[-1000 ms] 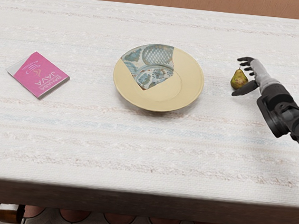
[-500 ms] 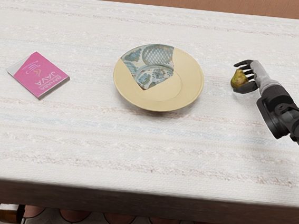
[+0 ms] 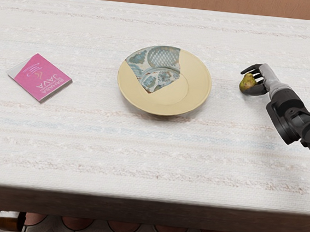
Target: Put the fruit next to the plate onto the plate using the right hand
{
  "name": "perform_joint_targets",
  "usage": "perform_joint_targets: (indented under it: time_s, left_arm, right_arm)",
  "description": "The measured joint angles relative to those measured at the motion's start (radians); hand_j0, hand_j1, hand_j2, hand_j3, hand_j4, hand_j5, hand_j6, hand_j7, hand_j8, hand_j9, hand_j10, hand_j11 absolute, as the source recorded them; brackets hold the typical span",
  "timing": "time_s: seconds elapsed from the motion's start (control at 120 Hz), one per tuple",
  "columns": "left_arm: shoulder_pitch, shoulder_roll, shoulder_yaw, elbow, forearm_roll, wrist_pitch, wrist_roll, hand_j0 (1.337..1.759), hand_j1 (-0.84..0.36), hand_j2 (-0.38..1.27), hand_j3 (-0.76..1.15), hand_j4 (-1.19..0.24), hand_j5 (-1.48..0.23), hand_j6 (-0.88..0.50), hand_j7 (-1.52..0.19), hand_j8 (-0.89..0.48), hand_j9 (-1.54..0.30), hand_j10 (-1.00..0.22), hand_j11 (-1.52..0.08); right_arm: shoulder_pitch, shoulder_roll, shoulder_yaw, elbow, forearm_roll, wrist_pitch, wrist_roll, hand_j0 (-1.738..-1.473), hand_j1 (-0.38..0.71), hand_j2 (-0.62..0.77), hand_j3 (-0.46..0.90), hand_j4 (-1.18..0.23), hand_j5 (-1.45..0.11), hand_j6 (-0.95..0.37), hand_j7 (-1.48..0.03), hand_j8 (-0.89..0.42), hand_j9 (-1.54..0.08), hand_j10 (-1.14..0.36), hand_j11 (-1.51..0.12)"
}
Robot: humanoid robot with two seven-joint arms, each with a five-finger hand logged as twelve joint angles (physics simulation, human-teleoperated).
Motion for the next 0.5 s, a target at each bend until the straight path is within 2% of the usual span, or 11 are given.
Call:
perform_joint_targets:
  time_s: [0.275,0.342,0.417,0.442,0.458,0.467,0.483,0.492,0.5]
  left_arm:
    - [0.0,0.0,0.0,0.0,0.0,0.0,0.0,1.658,0.32,0.0,0.0,-0.02,-0.03,-0.02,-0.03,-0.02,-0.03,-0.02,-0.03]
    - [0.0,0.0,0.0,0.0,0.0,0.0,0.0,1.658,0.32,0.0,0.0,-0.02,-0.03,-0.02,-0.03,-0.02,-0.03,-0.02,-0.03]
    - [0.0,0.0,0.0,0.0,0.0,0.0,0.0,1.658,0.32,0.0,0.0,-0.02,-0.03,-0.02,-0.03,-0.02,-0.03,-0.02,-0.03]
    - [0.0,0.0,0.0,0.0,0.0,0.0,0.0,1.658,0.32,0.0,0.0,-0.02,-0.03,-0.02,-0.03,-0.02,-0.03,-0.02,-0.03]
    - [0.0,0.0,0.0,0.0,0.0,0.0,0.0,1.658,0.32,0.0,0.0,-0.02,-0.03,-0.02,-0.03,-0.02,-0.03,-0.02,-0.03]
    - [0.0,0.0,0.0,0.0,0.0,0.0,0.0,1.658,0.32,0.0,0.0,-0.02,-0.03,-0.02,-0.03,-0.02,-0.03,-0.02,-0.03]
    - [0.0,0.0,0.0,0.0,0.0,0.0,0.0,1.658,0.32,0.0,0.0,-0.02,-0.03,-0.02,-0.03,-0.02,-0.03,-0.02,-0.03]
    - [0.0,0.0,0.0,0.0,0.0,0.0,0.0,1.658,0.32,0.0,0.0,-0.02,-0.03,-0.02,-0.03,-0.02,-0.03,-0.02,-0.03]
    - [0.0,0.0,0.0,0.0,0.0,0.0,0.0,1.658,0.32,0.0,0.0,-0.02,-0.03,-0.02,-0.03,-0.02,-0.03,-0.02,-0.03]
  right_arm:
    - [0.0,0.0,-0.01,0.0,-0.002,0.008,-0.004,-1.649,0.32,0.21,0.0,-0.72,-0.8,-0.48,-0.88,-0.36,-0.85,-0.47,-0.88]
    - [0.0,0.0,-0.013,0.0,0.0,0.01,-0.004,-1.649,0.29,0.26,0.0,-0.75,-0.84,-0.52,-0.91,-0.4,-0.89,-0.51,-0.92]
    - [0.0,0.0,-0.017,0.0,-0.001,0.01,-0.005,-1.648,0.26,0.25,0.0,-0.79,-0.9,-0.55,-0.97,-0.44,-0.94,-0.52,-0.97]
    - [0.0,0.0,-0.019,0.001,-0.001,0.011,-0.005,-1.647,0.25,0.31,0.0,-0.8,-0.92,-0.56,-0.99,-0.46,-0.96,-0.55,-1.0]
    - [0.0,0.0,-0.021,0.001,-0.001,0.011,-0.005,-1.647,0.25,0.28,0.0,-0.81,-0.93,-0.57,-1.0,-0.47,-0.97,-0.56,-1.01]
    - [0.0,0.0,-0.021,0.001,-0.001,0.011,-0.005,-1.647,0.24,0.33,0.0,-0.81,-0.93,-0.57,-1.0,-0.48,-0.97,-0.56,-1.01]
    - [0.0,-0.001,-0.022,0.001,-0.001,0.011,-0.005,-1.647,0.24,0.29,0.0,-0.82,-0.94,-0.58,-1.01,-0.49,-0.98,-0.56,-1.02]
    - [0.0,-0.001,-0.023,0.001,-0.001,0.011,-0.005,-1.647,0.23,0.34,0.0,-0.82,-0.95,-0.59,-1.01,-0.5,-0.99,-0.57,-1.03]
    - [0.0,-0.001,-0.023,0.001,-0.001,0.011,-0.005,-1.647,0.23,0.34,0.0,-0.82,-0.95,-0.59,-1.02,-0.5,-0.99,-0.57,-1.03]
